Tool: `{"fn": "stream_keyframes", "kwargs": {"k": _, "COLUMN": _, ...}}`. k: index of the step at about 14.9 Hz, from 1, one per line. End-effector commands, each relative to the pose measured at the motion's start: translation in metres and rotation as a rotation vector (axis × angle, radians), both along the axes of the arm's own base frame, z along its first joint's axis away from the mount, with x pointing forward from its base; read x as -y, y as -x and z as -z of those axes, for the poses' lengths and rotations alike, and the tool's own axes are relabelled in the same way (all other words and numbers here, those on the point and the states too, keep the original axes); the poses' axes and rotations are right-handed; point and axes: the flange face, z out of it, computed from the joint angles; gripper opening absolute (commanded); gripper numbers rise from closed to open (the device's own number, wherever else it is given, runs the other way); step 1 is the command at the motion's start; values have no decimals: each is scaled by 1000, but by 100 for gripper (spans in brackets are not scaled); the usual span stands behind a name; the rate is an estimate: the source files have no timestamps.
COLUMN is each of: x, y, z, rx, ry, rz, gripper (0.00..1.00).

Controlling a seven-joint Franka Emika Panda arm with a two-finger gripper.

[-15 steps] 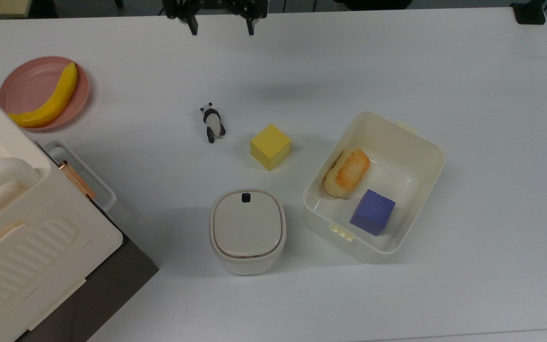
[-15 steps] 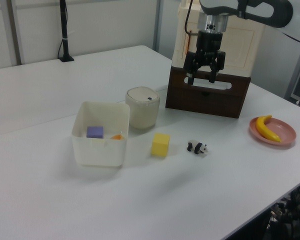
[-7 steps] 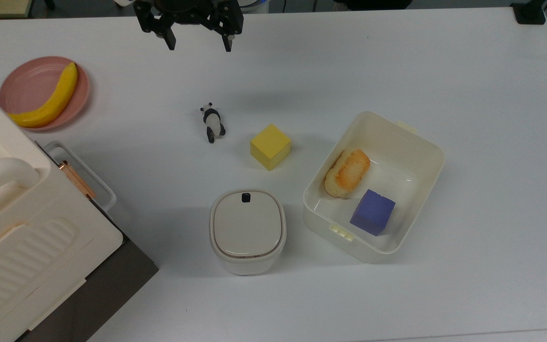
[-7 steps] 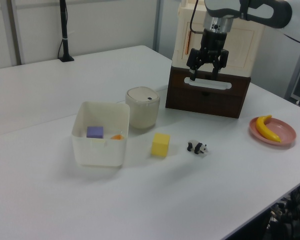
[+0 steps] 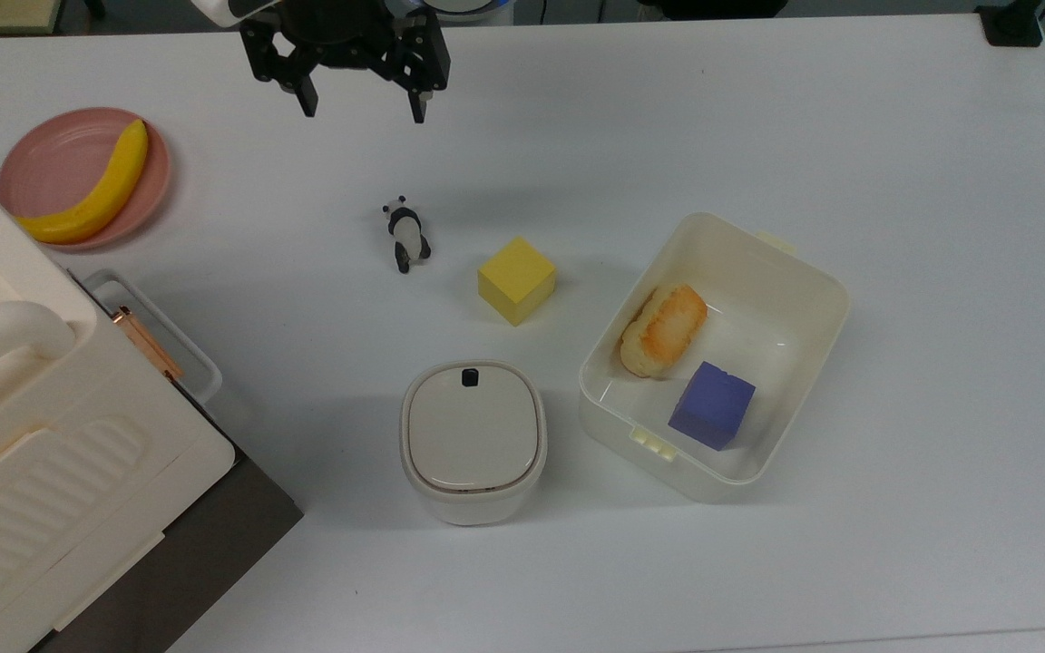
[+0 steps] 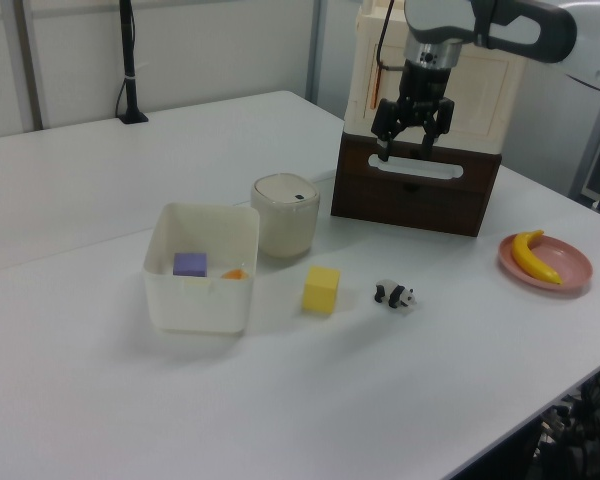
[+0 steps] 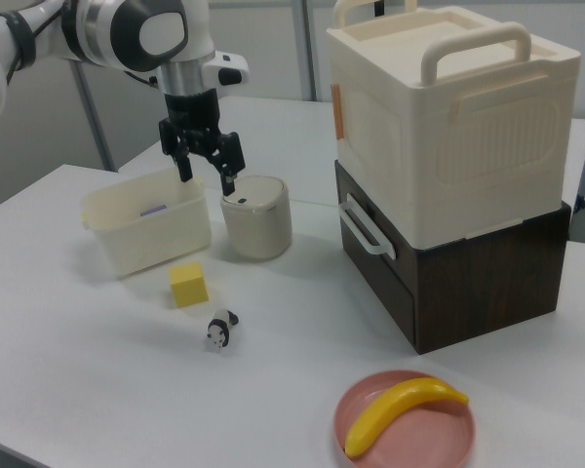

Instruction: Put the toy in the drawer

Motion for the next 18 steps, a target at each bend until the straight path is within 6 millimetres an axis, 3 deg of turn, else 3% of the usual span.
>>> {"fn": "stream_keyframes", "kwargs": {"k": 1, "x": 0, "y": 3, "z": 7, "rx": 2, "ry": 41, "rz": -16, "gripper": 100}}
{"fn": "stream_keyframes", "kwargs": {"k": 5, "x": 9, "y": 3, "z": 5, "rx": 10, "ry": 39, "rz": 3, "gripper": 100}}
{"fn": "stream_keyframes", "kwargs": {"k": 18, "x": 12, "y": 1, "z": 7, "rx": 13, "ry": 46, "rz": 44, "gripper": 100}}
